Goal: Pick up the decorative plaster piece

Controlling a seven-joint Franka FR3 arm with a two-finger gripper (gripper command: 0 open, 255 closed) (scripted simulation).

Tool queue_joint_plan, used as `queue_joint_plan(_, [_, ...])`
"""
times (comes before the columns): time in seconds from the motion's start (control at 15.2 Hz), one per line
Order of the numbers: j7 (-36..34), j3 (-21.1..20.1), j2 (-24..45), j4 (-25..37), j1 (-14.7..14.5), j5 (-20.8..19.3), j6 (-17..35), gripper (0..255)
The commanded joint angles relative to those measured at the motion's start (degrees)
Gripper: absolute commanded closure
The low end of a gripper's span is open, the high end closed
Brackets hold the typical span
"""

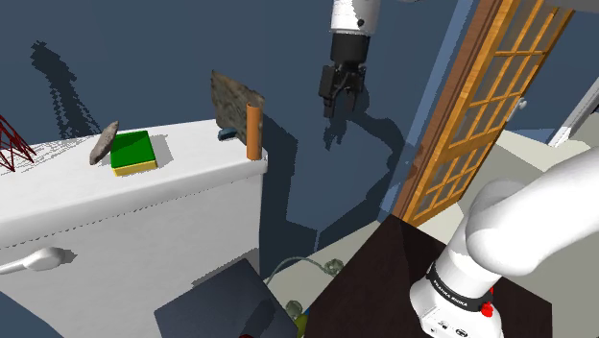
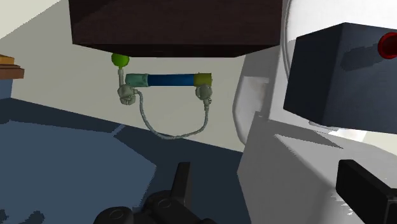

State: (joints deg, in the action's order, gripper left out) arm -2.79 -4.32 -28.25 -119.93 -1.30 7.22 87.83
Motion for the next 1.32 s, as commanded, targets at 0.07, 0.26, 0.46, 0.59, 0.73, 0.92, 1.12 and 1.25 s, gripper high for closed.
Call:
queue_joint_plan(0.07, [-4.2,-2.5,5.0,5.4,-0.7,1.2,0.6,0])
queue_joint_plan(0.26, [-7.9,-4.5,10.3,11.6,-1.1,1.6,0.6,0])
queue_joint_plan(0.46, [-11.8,-6.3,15.9,18.6,-1.7,1.5,0.3,0])
queue_joint_plan(0.59, [-14.4,-7.5,20.0,23.8,-2.2,1.1,-0.3,0])
queue_joint_plan(0.73, [-17.0,-8.6,24.2,29.4,-2.7,0.4,-1.1,0])
queue_joint_plan(0.92, [-21.0,-10.1,31.3,39.2,-4.0,-1.1,-3.0,0])
queue_joint_plan(1.12, [-24.9,-11.2,39.2,51.0,-6.0,-3.3,-6.1,0])
queue_joint_plan(1.25, [-24.5,-11.1,38.2,47.9,-5.8,-3.0,-4.1,0])
